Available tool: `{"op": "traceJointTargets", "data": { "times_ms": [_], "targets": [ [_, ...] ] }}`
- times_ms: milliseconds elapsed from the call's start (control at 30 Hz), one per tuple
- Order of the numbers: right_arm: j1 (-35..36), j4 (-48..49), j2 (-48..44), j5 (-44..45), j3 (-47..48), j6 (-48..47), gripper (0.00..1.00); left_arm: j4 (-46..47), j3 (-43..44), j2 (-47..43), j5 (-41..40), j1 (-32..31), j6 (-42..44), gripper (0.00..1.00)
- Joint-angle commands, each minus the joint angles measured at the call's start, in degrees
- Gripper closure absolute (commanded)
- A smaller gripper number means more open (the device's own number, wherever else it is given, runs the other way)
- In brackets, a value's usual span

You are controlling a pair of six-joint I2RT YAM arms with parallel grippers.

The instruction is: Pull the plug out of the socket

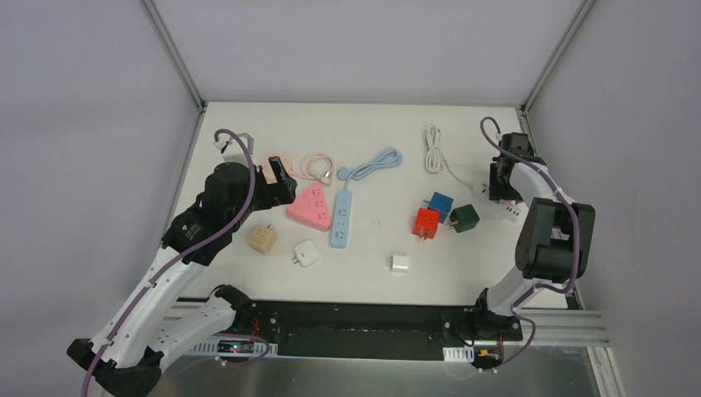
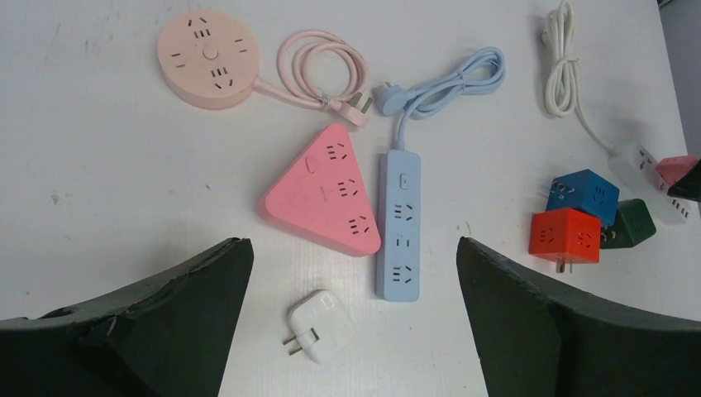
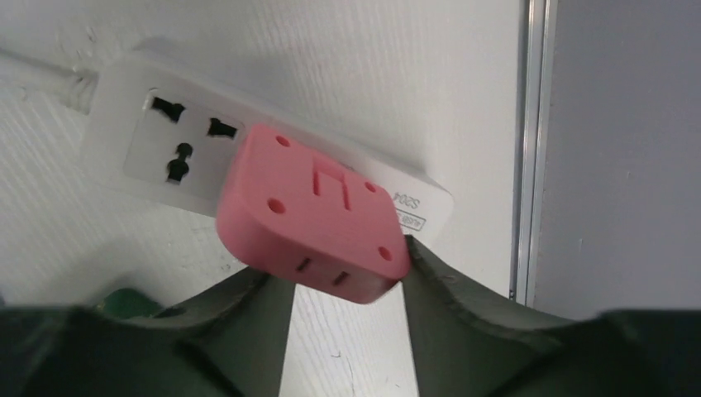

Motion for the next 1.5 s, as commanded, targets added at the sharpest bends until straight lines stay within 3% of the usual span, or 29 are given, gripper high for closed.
{"op": "traceJointTargets", "data": {
  "times_ms": [0, 233, 567, 833, 1100, 1467],
  "targets": [
    [-0.33, -0.84, 0.25, -4.01, 4.82, -1.07, 0.56, 1.23, 0.82, -0.19, -1.19, 0.11, 0.13, 0.01],
    [-0.35, -1.44, 0.26, -9.78, 6.96, 0.52, 0.84, 1.53, 0.48, 0.43, -1.4, 0.16, -0.92, 0.01],
    [2.27, -0.12, 0.62, -16.92, 9.11, 6.33, 0.99, 1.94, -0.14, 1.18, -1.18, 0.2, -1.5, 0.01],
    [9.79, 3.8, 0.56, -16.05, 8.35, 13.83, 1.0, 2.3, -0.67, 2.8, 0.06, 0.2, -2.26, 0.01],
    [21.03, 5.56, 4.65, -4.74, 9.34, 18.21, 1.0, 2.1, -0.93, 3.41, 0.72, 0.2, -2.55, 0.01],
    [32.74, -0.26, 11.27, -1.13, 16.44, 27.69, 0.96, 0.27, -1.48, 4.22, 1.17, 0.27, -2.82, 0.01]
  ]
}}
